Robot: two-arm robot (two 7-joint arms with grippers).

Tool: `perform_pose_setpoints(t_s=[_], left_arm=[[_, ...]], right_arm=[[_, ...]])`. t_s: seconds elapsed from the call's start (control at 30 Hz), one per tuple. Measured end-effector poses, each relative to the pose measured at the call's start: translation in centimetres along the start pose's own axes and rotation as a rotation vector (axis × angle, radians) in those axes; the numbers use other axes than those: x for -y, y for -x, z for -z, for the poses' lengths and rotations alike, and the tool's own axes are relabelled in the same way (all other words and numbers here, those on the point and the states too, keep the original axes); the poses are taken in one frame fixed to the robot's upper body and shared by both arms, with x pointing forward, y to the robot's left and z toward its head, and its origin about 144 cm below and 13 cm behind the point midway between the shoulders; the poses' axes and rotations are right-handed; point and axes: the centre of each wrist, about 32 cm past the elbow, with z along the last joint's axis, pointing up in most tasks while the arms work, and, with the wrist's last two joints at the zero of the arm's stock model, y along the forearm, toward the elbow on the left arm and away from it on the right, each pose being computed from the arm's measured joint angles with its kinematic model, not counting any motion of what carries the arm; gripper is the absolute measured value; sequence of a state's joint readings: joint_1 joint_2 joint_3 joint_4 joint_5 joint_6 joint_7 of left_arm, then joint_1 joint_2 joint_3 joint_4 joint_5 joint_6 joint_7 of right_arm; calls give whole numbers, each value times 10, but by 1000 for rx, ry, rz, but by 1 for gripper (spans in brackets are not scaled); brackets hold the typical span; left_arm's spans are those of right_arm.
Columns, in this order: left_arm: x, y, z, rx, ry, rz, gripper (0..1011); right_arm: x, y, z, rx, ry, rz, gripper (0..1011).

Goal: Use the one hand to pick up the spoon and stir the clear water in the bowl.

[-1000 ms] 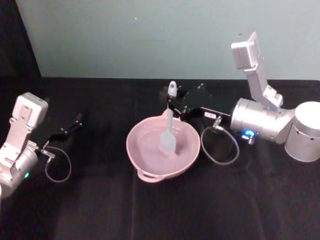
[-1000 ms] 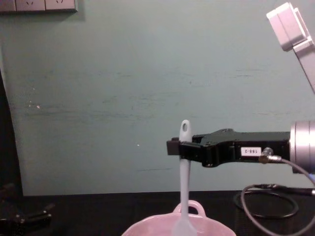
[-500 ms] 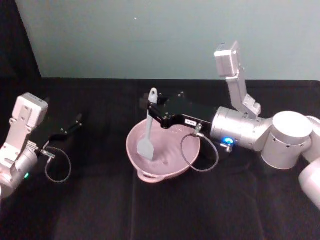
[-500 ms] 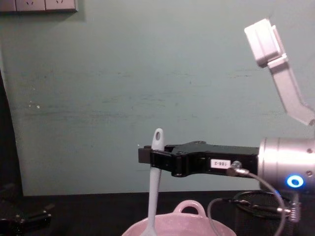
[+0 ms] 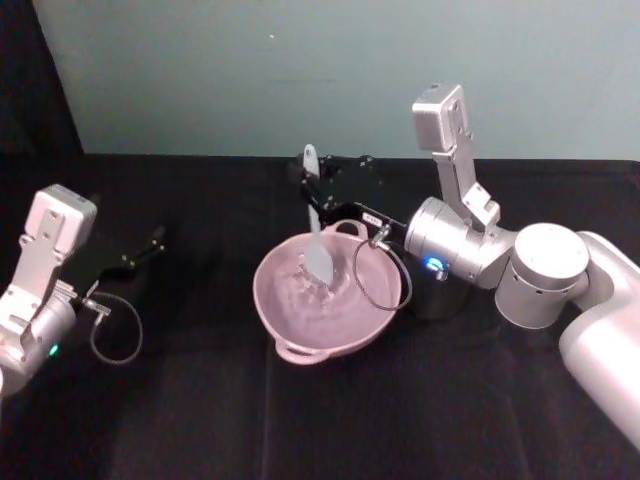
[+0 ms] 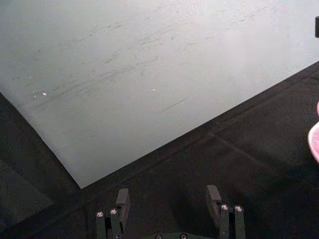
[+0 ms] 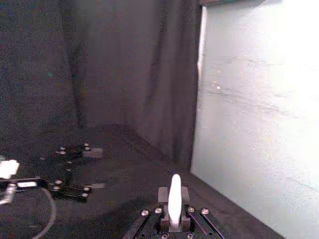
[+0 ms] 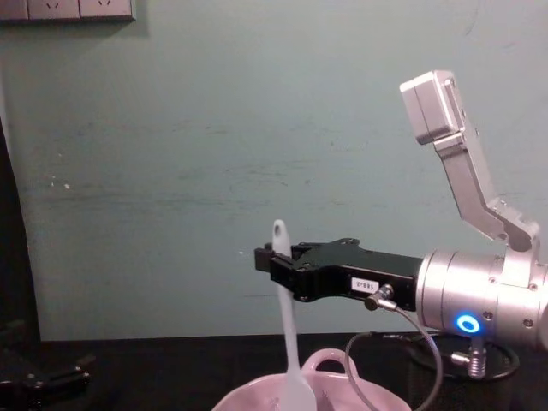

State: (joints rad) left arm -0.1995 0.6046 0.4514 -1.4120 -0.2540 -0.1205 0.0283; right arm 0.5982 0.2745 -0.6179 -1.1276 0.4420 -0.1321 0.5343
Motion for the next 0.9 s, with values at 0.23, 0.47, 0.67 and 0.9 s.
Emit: perform_pose_setpoints(t_s=[0.23, 0.47, 0.67, 0.9], left_arm=[[0, 0, 0, 0, 0, 0, 1011], [0, 0, 0, 0, 0, 0, 1011], [0, 0, 0, 0, 0, 0, 1011], [0, 0, 0, 0, 0, 0, 1011]], right_arm=[[10, -5, -5, 69, 33, 47, 121], [30, -3, -16, 76, 71, 35, 121], [46, 8, -25, 44, 85, -14, 121], [55, 25, -25, -16, 80, -68, 121]])
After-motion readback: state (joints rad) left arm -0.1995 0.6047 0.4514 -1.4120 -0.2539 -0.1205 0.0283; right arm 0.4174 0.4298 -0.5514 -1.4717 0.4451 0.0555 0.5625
